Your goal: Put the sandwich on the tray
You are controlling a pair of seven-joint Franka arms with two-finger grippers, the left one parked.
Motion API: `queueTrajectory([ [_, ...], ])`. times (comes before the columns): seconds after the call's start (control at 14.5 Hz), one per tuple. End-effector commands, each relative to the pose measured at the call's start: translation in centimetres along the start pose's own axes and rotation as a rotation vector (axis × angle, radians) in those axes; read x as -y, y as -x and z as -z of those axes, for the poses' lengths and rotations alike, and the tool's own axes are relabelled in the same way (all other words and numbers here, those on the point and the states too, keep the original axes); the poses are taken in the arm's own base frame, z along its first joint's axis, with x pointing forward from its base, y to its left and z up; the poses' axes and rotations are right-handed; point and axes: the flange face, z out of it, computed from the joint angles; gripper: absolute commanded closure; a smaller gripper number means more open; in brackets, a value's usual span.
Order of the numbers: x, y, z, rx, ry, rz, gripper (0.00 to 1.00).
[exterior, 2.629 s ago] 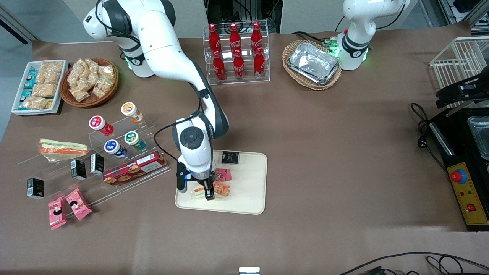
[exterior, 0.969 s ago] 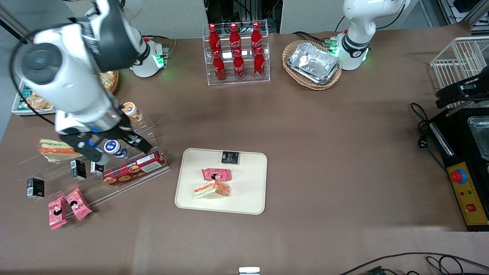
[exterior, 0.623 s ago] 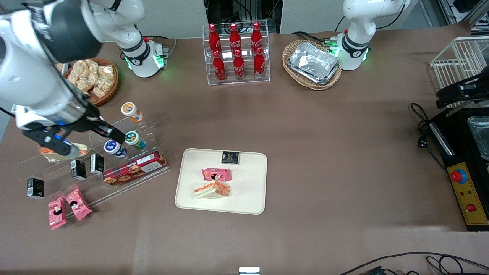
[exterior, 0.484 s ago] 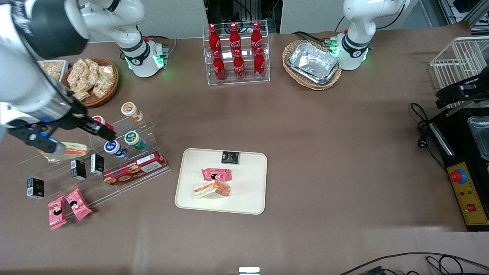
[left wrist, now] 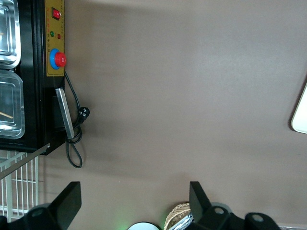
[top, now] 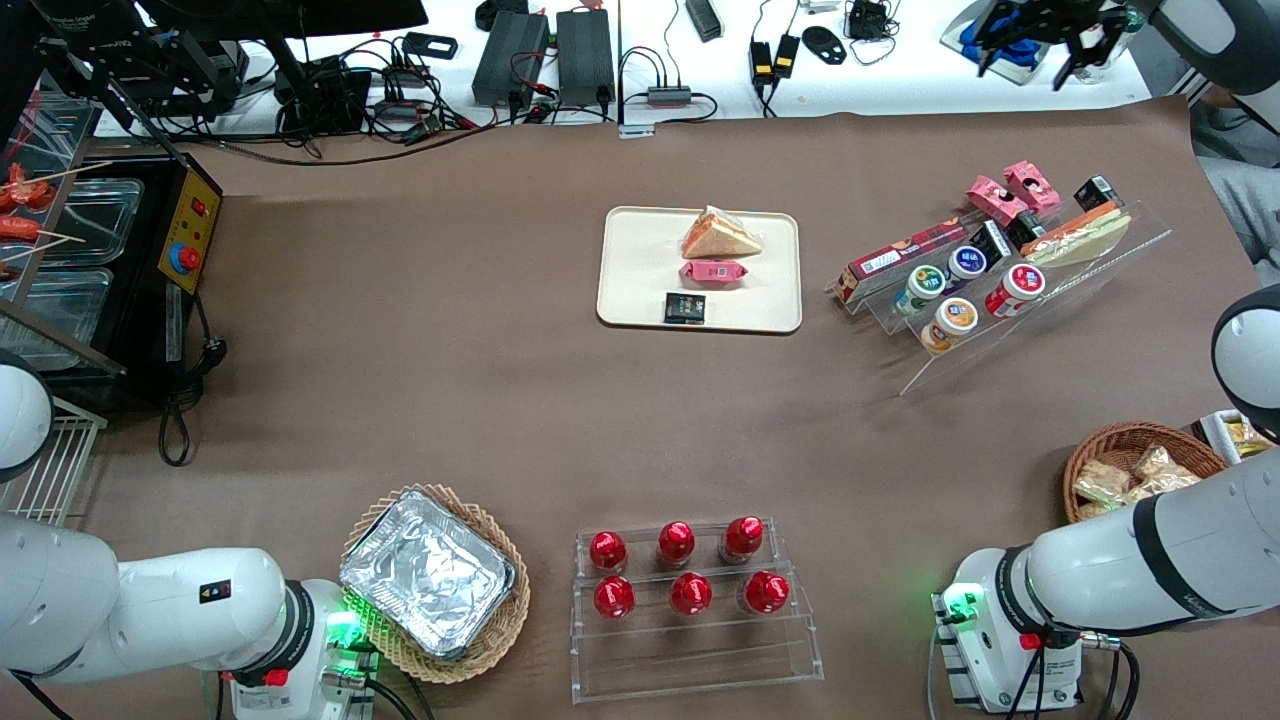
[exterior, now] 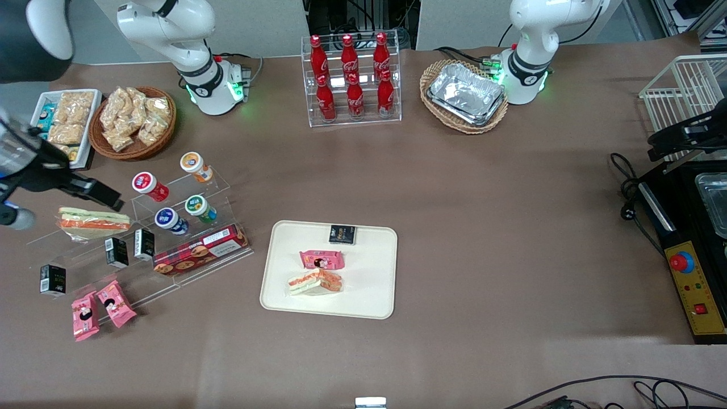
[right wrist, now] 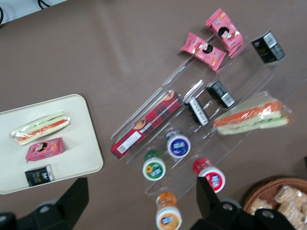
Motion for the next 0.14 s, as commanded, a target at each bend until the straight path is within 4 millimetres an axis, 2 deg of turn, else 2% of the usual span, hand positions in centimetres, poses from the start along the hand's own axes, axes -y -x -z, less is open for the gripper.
queueTrajectory([
  [0.0,-3.61,-0.31,1.51,-0.048,-0.008,-0.001,0.0],
  [0.07,-4.39,-0.22,1.84,-0.045,-0.008,-0.014,0.0],
])
